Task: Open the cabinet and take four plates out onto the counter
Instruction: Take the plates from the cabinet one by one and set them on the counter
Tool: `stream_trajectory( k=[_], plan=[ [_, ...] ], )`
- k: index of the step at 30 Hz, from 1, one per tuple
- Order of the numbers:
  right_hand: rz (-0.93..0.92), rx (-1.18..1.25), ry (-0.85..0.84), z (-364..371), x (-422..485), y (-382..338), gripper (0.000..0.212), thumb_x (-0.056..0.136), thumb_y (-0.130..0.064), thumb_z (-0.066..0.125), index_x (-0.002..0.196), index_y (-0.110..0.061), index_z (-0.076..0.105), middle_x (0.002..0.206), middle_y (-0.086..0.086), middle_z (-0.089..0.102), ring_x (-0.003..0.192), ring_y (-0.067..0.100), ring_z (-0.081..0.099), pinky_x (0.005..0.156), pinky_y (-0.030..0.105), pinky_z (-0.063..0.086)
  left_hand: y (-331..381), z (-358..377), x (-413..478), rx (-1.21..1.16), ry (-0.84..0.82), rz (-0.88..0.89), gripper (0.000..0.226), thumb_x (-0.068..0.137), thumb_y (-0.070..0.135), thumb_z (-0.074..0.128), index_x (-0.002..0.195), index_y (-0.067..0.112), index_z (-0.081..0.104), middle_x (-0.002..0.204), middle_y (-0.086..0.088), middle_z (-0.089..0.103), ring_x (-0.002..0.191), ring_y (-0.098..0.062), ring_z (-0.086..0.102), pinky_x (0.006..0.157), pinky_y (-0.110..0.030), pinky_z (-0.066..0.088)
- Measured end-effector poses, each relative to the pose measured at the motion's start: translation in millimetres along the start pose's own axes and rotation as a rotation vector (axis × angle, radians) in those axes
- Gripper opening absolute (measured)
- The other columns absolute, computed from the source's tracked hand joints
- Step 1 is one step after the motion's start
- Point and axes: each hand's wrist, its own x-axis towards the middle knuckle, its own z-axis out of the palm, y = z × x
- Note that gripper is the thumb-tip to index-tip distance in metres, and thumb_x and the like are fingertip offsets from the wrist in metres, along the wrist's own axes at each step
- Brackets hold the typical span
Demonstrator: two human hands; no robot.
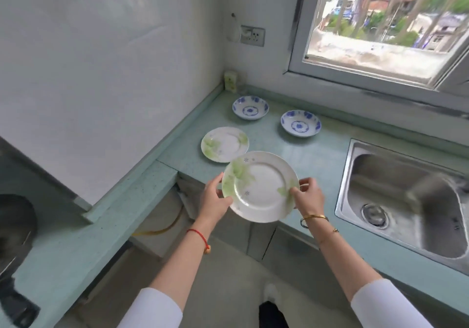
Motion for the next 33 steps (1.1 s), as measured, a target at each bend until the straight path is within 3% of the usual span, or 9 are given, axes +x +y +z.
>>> stream_trajectory(
  k=[2,5,10,16,20,33],
  plan=[
    [0.009,-0.023,0.025,-13,30,2,0.028,0.080,-0.010,0.060,0.107,-0.005,0.056,0.099,0.012,0.063,0.091,0.038,0.063,0.085,0.049,0.054,12,23,26,0.027,-0.046,0.022,0.078,0.078,-0.006,0.065,0.147,0.024,0.044,0.139,0.000,0.053,0.115,-0.018,0.059,0.093,-0.034,0.056],
    [0.021,-0.060,0.051,-27,78,7,0.026,0.080,-0.011,0.062,0.105,-0.004,0.057,0.098,0.012,0.064,0.085,0.030,0.059,0.077,0.034,0.048,26,59,63,0.058,-0.074,0.023,0.079,0.078,-0.008,0.065,0.148,0.021,0.043,0.139,0.000,0.053,0.114,-0.019,0.060,0.089,-0.031,0.056],
    [0.053,-0.101,0.044,-34,151,18,0.023,0.080,-0.010,0.063,0.100,-0.003,0.057,0.089,0.008,0.059,0.083,0.028,0.056,0.073,0.029,0.039,38,108,119,0.104,-0.086,0.013,0.077,0.079,-0.008,0.064,0.148,0.018,0.043,0.137,-0.002,0.052,0.110,-0.019,0.060,0.076,-0.022,0.054],
    [0.112,-0.162,0.018,-27,207,38,0.015,0.080,-0.012,0.064,0.090,-0.008,0.054,0.082,0.007,0.058,0.078,0.028,0.056,0.066,0.029,0.036,34,148,167,0.103,-0.083,-0.049,0.074,0.078,-0.010,0.061,0.144,0.020,0.047,0.136,-0.004,0.053,0.108,-0.022,0.062,0.090,-0.041,0.058],
    [0.177,-0.199,-0.012,-13,228,55,0.014,0.080,-0.014,0.063,0.088,-0.011,0.053,0.084,0.006,0.060,0.078,0.027,0.053,0.067,0.029,0.036,25,160,190,0.146,-0.095,-0.095,0.073,0.077,-0.009,0.060,0.142,0.021,0.049,0.136,-0.003,0.053,0.110,-0.025,0.062,0.095,-0.045,0.055],
    [0.286,-0.226,-0.030,27,238,64,0.015,0.075,-0.010,0.062,0.085,-0.015,0.052,0.080,0.004,0.060,0.079,0.028,0.058,0.072,0.037,0.051,5,145,230,0.246,-0.181,-0.140,0.070,0.078,-0.004,0.059,0.141,0.026,0.050,0.126,0.000,0.056,0.107,-0.020,0.063,0.096,-0.040,0.055]
  ],
)
